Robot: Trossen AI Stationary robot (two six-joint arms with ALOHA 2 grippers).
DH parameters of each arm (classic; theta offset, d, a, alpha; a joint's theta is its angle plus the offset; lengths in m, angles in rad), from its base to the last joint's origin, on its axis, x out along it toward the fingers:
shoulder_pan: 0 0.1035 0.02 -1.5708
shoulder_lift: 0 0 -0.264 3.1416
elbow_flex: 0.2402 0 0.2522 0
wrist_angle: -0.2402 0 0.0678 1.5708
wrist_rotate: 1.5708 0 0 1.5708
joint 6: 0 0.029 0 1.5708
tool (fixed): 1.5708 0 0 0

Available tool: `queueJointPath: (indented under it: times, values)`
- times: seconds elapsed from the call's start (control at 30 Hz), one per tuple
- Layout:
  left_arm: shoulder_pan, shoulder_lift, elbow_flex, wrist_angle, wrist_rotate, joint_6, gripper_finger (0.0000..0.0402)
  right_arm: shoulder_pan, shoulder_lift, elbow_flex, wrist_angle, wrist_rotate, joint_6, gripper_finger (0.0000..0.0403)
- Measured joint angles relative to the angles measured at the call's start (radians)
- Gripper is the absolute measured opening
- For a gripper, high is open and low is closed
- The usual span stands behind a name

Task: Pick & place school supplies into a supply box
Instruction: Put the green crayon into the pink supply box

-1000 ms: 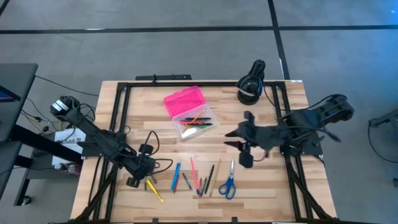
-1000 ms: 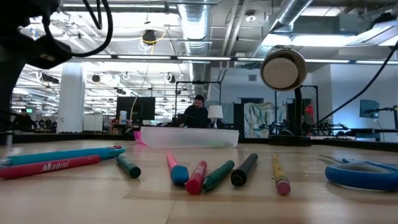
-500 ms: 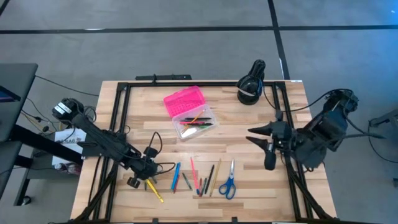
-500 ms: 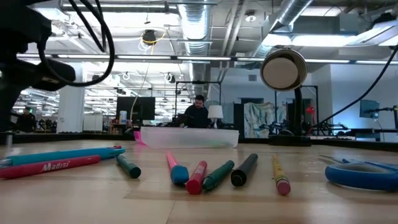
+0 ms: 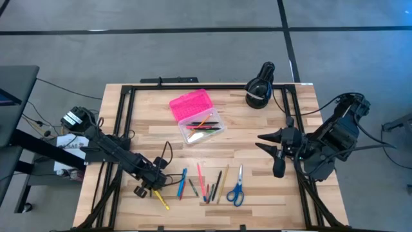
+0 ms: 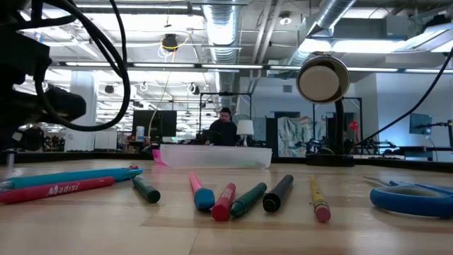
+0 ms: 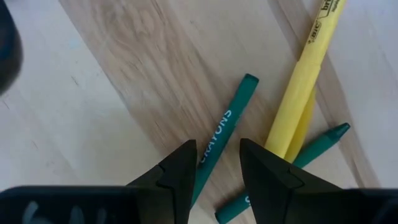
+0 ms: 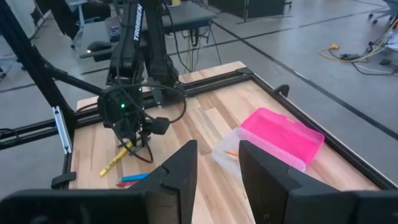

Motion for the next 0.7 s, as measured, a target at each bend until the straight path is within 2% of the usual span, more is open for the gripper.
queueJointPath:
  times: [0.37,0.7]
  values:
    - [0.104,0.002,-0.001,-0.009,0.013,-0.085,0.0115,0.0,0.0,0.0,0.0,0.0,0.0,0.0111]
    - [0.195,0.002,-0.003,-0.016,-0.002,-0.085,0.0041,0.0,0.0,0.0,0.0,-0.001,0.0,0.0111]
